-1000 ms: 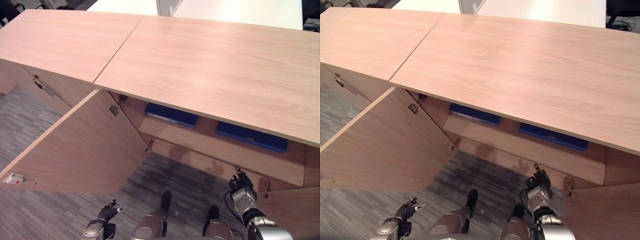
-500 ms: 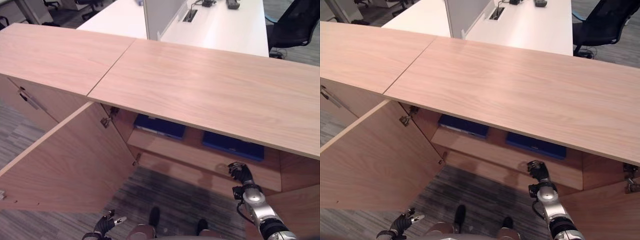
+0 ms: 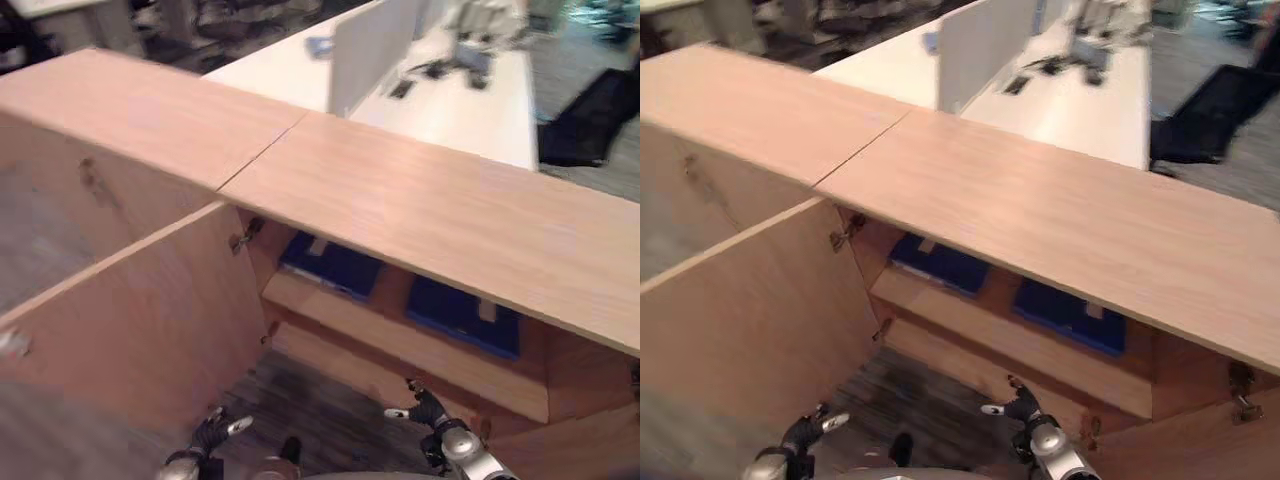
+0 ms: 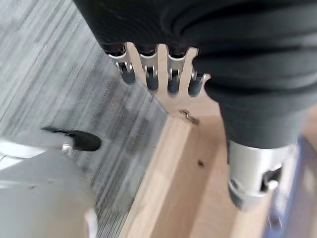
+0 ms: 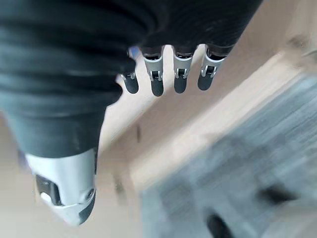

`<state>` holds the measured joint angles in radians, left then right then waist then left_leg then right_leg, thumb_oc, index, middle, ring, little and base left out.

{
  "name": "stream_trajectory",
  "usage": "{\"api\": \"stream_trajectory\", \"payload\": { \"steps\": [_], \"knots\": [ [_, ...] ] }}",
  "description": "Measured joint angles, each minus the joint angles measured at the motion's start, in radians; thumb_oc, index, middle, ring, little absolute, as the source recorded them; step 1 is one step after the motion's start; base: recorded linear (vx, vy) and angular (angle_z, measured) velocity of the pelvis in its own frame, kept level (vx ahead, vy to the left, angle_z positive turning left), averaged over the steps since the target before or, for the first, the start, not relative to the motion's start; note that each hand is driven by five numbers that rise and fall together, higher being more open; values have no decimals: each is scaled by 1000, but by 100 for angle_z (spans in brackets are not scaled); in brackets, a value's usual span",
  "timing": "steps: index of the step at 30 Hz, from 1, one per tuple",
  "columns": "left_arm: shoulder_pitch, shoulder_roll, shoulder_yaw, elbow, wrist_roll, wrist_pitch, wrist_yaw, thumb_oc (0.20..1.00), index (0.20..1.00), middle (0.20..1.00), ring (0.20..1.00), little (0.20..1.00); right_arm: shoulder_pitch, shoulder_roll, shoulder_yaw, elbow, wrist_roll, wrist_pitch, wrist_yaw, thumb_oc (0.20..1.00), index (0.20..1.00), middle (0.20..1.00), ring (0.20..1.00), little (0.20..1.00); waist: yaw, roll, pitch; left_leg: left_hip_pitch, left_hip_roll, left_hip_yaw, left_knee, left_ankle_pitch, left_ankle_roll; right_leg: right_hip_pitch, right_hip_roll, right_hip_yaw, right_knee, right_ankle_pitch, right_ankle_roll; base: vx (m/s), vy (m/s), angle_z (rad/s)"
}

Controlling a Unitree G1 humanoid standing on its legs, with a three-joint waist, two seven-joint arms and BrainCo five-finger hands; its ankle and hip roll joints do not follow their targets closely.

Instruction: Put the empty folder in the office cabinet

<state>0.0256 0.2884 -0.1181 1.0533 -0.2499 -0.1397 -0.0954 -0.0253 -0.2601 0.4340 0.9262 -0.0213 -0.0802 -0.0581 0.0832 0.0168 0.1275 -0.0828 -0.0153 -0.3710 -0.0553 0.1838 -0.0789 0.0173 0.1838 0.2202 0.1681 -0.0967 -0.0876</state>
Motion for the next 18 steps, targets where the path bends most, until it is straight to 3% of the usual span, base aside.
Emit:
{"api": "stream_trajectory", "payload": {
  "steps": [1, 2, 3, 4, 6, 7, 8, 10, 11, 12, 14, 17, 18],
  "knots": [
    [7, -7, -1, 11, 1, -1, 0, 1000, 1000, 1000, 1000, 1000, -4, -9, 1, 15, 0, 0, 1, 1000, 1000, 1000, 1000, 1000, 11, 33, 11, -5, 6, -5, -17, -18, -8, 16, 0, -30, -23, 13, -6, -104, -130, 255],
    [-4, -11, 9, 71, 1, -1, 11, 1000, 1000, 1000, 1000, 1000, 3, -22, 7, 19, -1, 2, 3, 1000, 1000, 1000, 1000, 1000, 15, 49, 15, -42, -3, 5, 5, -97, -48, 16, -25, -89, -52, 20, -28, -109, -101, 145],
    [-18, -7, 12, 104, 2, -1, 18, 1000, 1000, 1000, 1000, 1000, 0, -34, 21, 19, -1, 3, 6, 1000, 1000, 1000, 1000, 1000, 21, 48, 12, -55, -8, 13, 15, -128, -77, 3, -43, -115, -69, 12, -40, -160, -51, 149],
    [8, 4, 35, 146, 1, 4, 36, 1000, 1000, 1000, 1000, 1000, -16, -52, 27, 19, -3, 0, 15, 1000, 1000, 1000, 1000, 1000, 51, 48, 11, -88, -11, 20, 39, -129, -82, -1, -67, -141, -97, 25, -41, -213, 4, 102],
    [21, 15, 40, 172, 1, 15, 48, 1000, 1000, 1000, 1000, 1000, -22, -67, -2, 19, -2, -6, 14, 1000, 1000, 1000, 1000, 1000, 48, 49, 12, -117, 0, 73, 84, -129, -83, -5, -89, -194, -118, 55, -37, -191, 64, 120],
    [27, 16, 36, 169, 2, 20, 48, 1000, 1000, 1000, 1000, 1000, -19, -88, -8, 19, -2, -2, 14, 1000, 1000, 1000, 1000, 1000, 39, 45, 15, -140, 52, 223, 111, -130, -80, -10, -104, -249, -123, 68, -11, -214, 98, 127],
    [30, 14, 30, 169, 3, 24, 47, 1000, 1000, 1000, 1000, 1000, -23, -96, -9, 20, -2, -3, 13, 1000, 1000, 1000, 1000, 1000, 37, 36, 20, -141, 87, 296, 111, -130, -78, -17, -115, -269, -122, 73, -7, -226, 118, 103],
    [17, 16, 32, 165, 27, 29, 40, 1000, 1000, 1000, 1000, 1000, -30, -100, -17, 18, -3, -2, 8, 1000, 1000, 1000, 1000, 1000, -13, 15, 26, -129, 234, 663, 141, -130, -79, -8, -134, -368, -144, 91, -13, -52, 97, 98],
    [7, 16, 35, 156, 34, 27, 39, 1000, 1000, 1000, 1000, 1000, -20, -101, -25, 19, -3, 1, 7, 1000, 1000, 1000, 1000, 1000, -20, 12, 26, -111, 278, 706, 146, -129, -81, -4, -136, -377, -145, 89, -9, 16, 101, 88],
    [8, 15, 38, 145, 41, 26, 38, 1000, 1000, 1000, 1000, 1000, -16, -102, -28, 20, -3, 4, 9, 1000, 1000, 1000, 1000, 1000, -16, 3, 26, -96, 306, 705, 146, -128, -84, -2, -139, -377, -147, 79, 7, 12, 65, 30],
    [6, 12, 42, 137, 47, 28, 37, 1000, 1000, 1000, 1000, 1000, 12, -107, -57, 25, -8, 6, 10, 1000, 1000, 1000, 1000, 1000, -31, -14, 18, -18, 323, 582, 138, -109, -114, 24, -163, -403, -156, 77, 27, -30, 147, 43],
    [1, 4, 42, 120, 65, 27, 39, 1000, 1000, 1000, 1000, 1000, 55, -124, -87, 24, -8, 8, 8, 1000, 1000, 1000, 1000, 1000, -44, -8, 2, 40, 328, 553, 121, -99, -130, 40, -204, -476, -149, 79, 53, -22, 153, 68],
    [0, -3, 41, 101, 65, 25, 41, 1000, 1000, 1000, 1000, 1000, 69, -131, -92, 24, -8, 11, 7, 1000, 1000, 1000, 1000, 1000, -48, 1, -9, 62, 328, 559, 97, -93, -121, 34, -228, -498, -130, 61, 82, 14, 233, 87]
  ]
}}
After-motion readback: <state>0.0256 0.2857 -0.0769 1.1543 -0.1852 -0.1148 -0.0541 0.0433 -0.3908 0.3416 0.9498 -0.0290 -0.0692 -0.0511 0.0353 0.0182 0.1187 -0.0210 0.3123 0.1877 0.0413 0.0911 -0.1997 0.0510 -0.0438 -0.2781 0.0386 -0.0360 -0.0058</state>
